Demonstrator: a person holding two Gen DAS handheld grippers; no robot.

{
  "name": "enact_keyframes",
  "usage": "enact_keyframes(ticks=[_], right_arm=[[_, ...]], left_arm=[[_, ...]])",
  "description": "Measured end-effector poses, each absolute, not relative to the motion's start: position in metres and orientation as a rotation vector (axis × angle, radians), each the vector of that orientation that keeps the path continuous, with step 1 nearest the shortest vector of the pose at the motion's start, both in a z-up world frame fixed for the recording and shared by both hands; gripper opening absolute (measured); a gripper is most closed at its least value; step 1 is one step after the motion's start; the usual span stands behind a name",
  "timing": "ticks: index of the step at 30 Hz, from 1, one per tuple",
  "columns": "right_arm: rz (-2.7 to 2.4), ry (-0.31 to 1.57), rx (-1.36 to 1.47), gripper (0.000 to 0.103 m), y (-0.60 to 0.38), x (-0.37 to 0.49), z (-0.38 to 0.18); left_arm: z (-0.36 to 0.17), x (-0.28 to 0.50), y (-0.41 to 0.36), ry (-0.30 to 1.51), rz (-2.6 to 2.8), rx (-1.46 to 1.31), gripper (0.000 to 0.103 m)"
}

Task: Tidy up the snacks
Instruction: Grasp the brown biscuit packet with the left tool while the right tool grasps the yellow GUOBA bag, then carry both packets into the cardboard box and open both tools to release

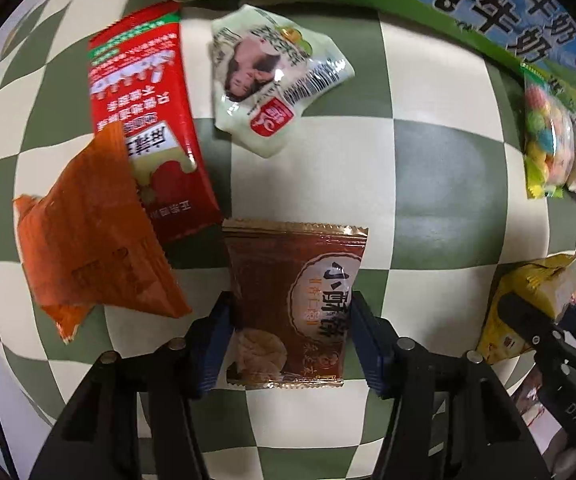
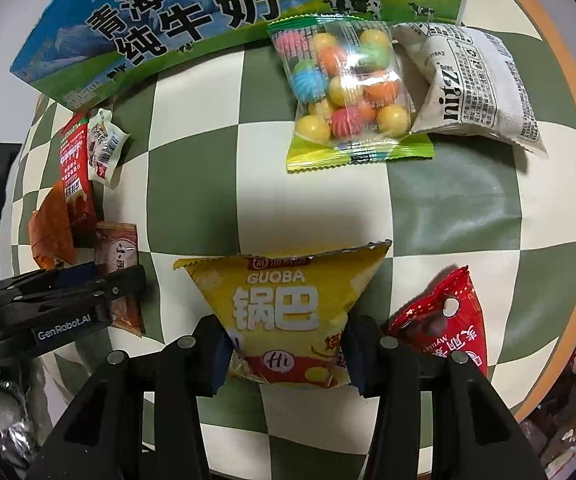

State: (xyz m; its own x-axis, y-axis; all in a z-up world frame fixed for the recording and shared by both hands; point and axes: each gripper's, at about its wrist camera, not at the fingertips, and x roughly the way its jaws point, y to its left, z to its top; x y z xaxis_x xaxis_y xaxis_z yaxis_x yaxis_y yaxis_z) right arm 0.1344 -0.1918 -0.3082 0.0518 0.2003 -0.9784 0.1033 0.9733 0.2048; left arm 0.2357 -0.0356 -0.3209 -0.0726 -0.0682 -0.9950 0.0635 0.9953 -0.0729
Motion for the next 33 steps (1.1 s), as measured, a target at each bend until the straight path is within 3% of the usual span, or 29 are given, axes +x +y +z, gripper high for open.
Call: enact_keyframes(ticks=[9, 16, 19, 25, 33], right_arm=[[0.124, 1.465, 0.320, 0.046, -0.206, 0.128, -0.274], [0.193, 1.279, 0.386, 0.046, -0.221, 0.159, -0.186], [0.216, 1.210, 0.399, 0.046, -0.224, 0.186, -0.152], [0.206, 1.133, 0.366, 0.046, -0.221, 0.269, -0.123], [0.225, 1.272, 0.323, 0.046, -0.193, 0.359, -0.174]], left_arm=[[-0.233, 0.235, -0.042, 1.518, -0.174, -0.079, 0.053], [-0.131, 0.291, -0.049, 1.358, -0.277, -0.165, 0.053], [-0.111, 0.327, -0.054, 1.310, -0.282, -0.151, 0.054], [-0.109, 0.419, -0.065, 1.318, -0.209, -0.061, 0.054], [-0.188, 0.484, -0.054, 1.523, -0.122, -0.009, 0.054]])
